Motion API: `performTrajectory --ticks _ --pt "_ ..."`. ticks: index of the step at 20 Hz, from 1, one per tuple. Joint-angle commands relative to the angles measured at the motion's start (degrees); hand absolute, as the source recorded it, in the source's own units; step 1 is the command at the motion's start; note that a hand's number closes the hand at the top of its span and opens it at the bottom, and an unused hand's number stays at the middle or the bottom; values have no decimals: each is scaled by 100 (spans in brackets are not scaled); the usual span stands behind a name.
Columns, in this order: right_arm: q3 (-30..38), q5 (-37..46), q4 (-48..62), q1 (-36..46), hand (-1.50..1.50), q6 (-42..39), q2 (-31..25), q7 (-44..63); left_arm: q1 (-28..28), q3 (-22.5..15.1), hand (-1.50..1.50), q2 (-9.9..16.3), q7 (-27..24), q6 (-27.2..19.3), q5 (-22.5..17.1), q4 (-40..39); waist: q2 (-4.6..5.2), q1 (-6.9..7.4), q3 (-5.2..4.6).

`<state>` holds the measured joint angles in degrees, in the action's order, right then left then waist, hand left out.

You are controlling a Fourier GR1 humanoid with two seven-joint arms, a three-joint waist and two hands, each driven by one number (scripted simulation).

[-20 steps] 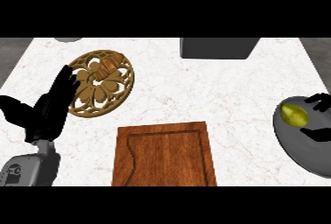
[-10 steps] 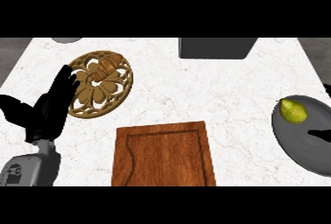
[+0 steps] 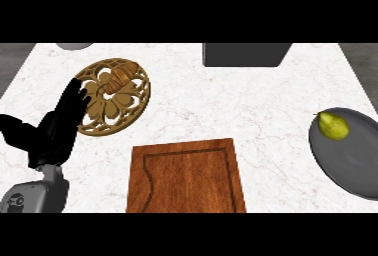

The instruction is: Pick the pear from the cutting board and place it in the pan

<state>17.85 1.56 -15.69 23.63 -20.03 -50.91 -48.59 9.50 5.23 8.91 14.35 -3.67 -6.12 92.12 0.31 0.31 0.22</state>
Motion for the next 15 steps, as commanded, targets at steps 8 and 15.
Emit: performTrajectory --ticks 8,15 --pt "291 -491 16 -1177 -150 -2129 -705 -1166 -209 169 0 104 -6 104 -138 57 -27 -117 25" --pt "257 -556 -192 -1479 -150 -1911 -693 -1230 -148 10 0 -55 -163 -6 37 -28 -11 -75 28"
